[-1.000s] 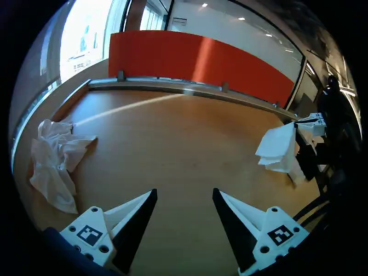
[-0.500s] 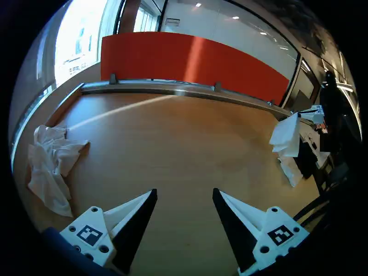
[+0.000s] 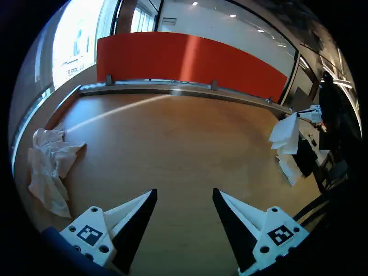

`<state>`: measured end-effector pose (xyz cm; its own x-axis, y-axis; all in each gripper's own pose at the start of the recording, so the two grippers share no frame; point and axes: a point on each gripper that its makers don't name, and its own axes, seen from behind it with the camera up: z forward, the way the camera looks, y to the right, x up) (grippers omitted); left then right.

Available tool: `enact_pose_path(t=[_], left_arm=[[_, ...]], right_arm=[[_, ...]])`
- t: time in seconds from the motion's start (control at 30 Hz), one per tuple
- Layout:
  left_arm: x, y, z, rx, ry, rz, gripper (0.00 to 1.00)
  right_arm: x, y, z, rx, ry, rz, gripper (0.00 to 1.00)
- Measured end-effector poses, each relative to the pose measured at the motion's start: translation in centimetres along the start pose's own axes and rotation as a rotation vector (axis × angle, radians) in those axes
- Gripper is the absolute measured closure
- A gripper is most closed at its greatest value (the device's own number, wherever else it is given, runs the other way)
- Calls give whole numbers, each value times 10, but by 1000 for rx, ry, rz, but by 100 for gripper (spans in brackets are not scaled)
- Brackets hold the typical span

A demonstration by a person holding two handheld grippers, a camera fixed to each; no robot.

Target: Fold towel

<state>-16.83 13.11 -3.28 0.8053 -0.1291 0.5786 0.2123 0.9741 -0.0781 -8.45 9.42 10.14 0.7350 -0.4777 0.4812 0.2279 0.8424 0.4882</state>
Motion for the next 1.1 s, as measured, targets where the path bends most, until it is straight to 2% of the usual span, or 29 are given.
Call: enact_pose_path(t=[0.6,0.8,1.1], left_arm=[[-1,9,2,-7,-6,13,11],[0,9,2,-12,-6,18,11],[2,16,4,-29,-5,36,11]], right_arm=[[-25,-2,1,-5,-24,39,97],[-41,-1,-10,-19,-40,62,97],[-86,-10,-31,-26,-86,103,97]])
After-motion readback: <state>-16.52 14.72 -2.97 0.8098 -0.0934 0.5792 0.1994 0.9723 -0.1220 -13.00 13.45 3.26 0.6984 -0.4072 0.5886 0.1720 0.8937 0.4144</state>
